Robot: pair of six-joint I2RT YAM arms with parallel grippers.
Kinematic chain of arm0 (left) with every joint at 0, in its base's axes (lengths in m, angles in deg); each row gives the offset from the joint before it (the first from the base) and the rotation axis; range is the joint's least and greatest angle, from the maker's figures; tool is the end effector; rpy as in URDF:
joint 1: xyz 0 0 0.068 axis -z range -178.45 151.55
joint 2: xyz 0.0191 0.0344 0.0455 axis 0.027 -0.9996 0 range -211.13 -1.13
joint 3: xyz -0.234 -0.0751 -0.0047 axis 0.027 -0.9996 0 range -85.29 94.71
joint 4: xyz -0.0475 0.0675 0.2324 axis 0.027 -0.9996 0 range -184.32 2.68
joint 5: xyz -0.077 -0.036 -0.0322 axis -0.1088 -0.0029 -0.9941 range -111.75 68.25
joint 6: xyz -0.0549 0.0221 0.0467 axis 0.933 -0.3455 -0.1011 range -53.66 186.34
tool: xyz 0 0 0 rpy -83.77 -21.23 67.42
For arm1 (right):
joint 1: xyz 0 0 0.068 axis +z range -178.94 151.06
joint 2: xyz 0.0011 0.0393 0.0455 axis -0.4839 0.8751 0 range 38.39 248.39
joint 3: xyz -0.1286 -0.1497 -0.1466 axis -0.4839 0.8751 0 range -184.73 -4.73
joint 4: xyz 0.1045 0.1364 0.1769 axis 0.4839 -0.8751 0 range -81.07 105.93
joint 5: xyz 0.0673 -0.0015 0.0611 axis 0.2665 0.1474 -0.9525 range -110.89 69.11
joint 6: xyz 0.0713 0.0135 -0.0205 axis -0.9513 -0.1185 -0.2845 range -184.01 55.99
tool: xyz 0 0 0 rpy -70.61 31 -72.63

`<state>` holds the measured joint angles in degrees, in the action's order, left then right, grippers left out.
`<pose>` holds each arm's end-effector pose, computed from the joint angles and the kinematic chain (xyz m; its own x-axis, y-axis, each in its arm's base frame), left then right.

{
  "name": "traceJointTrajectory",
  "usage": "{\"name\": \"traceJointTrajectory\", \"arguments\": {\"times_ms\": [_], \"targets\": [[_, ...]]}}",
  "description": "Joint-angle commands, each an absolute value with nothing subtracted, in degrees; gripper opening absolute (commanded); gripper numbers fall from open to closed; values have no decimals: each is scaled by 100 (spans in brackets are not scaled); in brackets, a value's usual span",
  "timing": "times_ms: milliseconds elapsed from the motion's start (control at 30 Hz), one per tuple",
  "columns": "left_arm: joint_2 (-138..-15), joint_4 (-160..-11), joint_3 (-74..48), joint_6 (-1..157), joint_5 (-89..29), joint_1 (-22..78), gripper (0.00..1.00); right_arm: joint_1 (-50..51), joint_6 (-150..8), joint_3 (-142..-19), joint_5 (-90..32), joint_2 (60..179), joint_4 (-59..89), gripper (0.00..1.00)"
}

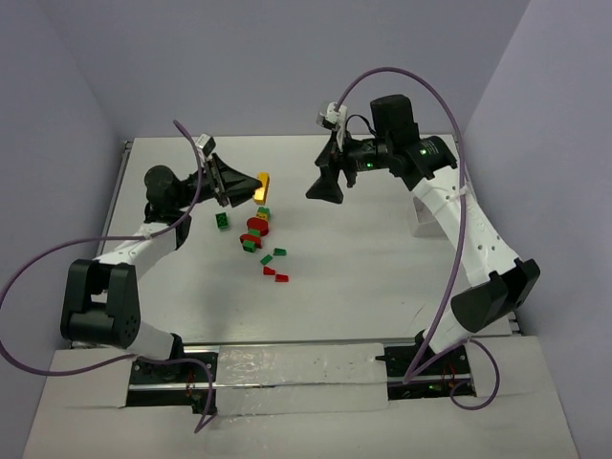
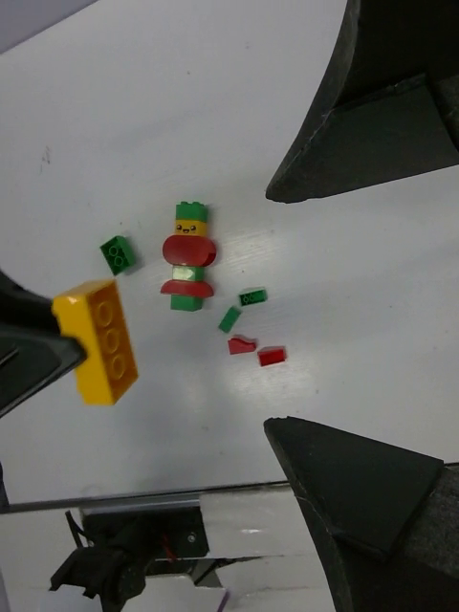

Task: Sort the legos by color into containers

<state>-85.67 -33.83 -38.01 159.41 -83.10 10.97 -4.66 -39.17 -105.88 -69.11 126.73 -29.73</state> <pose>0.3031 -0.1069 0.2867 -0.9232 -0.3321 -0.1936 0.2267 -0.0638 -0.9719 0.2731 0.1752 0.3955 -0.0937 -0.3494 -0.9323 -0.9745 0.2238 0.0141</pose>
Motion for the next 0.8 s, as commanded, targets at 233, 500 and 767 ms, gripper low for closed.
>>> {"name": "traceJointTrajectory", "arguments": {"times_ms": [233,500,767], "targets": [[-8215,-7627,-2618,13393,-7693,1591,0,972,-2872,-11917,-5443,13333,-3764,100],[-8041,-8372,-2360,12364,-7404,1939,0,1175,-2526,-11679,-5174,13288,-3873,100],[-7964,-8400,-2332,12238,-7315,2061,0,1188,-2678,-11511,-4969,13479,-3784,100]]}}
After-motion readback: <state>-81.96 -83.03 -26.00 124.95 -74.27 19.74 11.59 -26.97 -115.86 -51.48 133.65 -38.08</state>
